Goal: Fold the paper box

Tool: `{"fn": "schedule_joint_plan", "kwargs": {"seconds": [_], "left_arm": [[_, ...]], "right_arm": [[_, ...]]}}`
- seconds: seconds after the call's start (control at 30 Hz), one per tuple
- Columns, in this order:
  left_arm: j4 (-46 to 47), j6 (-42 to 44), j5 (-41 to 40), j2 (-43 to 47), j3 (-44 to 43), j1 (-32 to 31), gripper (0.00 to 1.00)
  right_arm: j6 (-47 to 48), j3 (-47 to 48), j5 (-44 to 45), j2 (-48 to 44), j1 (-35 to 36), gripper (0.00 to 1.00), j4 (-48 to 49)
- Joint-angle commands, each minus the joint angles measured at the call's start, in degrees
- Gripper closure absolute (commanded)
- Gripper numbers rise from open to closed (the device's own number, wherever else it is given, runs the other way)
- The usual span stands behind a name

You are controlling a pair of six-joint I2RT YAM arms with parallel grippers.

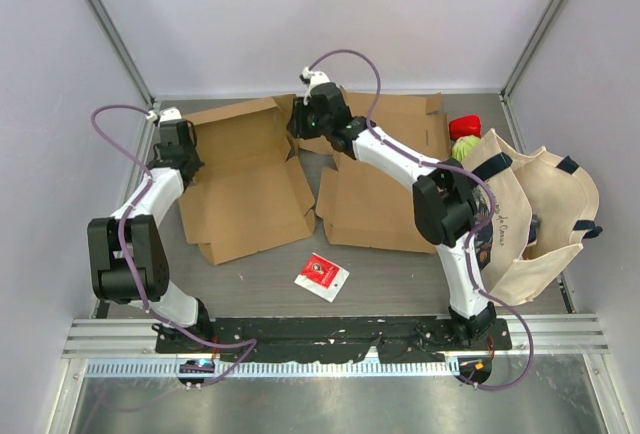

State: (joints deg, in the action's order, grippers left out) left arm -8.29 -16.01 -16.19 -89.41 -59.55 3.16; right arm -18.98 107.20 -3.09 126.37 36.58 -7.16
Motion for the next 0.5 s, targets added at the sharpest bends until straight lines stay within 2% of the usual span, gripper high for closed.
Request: {"fn": "schedule_joint_plan", "kwargs": {"seconds": [0.0, 0.03, 0.07, 0.13, 0.2, 0.33, 0.47], "left_arm": [[3.64, 0.89, -1.22, 0.20, -1.53, -0.61, 1.00], [3.64, 0.89, -1.30, 0.11, -1.53, -0.61, 1.00], [3.64, 0.89, -1.31, 0.11, -1.45, -0.61, 1.00], [3.64, 0.98, -1.39, 0.20, -1.45, -0.61, 1.00], [3.64, 1.07, -1.48, 0.37, -1.36, -0.61, 1.00], [3.81, 1.07, -1.22, 0.11, -1.36, -0.61, 1.00], [3.72, 0.89, -0.95, -0.15, -1.62, -0.61, 1.00]], "right_arm": [[2.55, 4.42, 1.94, -3.85, 1.39, 0.69, 1.01], [2.55, 5.03, 2.30, -3.50, 1.39, 0.72, 1.44], [2.63, 6.61, 2.39, -2.45, 1.39, 0.80, 1.53], [2.99, 8.63, 2.83, -1.30, 1.56, 0.88, 1.01], [3.68, 11.53, 8.08, 0.28, 1.65, 0.99, 0.39], [5.62, 14.79, 13.37, 2.21, 1.92, 0.99, -0.05], [7.38, 18.29, 12.41, 5.28, 2.01, 0.99, 1.10]]}}
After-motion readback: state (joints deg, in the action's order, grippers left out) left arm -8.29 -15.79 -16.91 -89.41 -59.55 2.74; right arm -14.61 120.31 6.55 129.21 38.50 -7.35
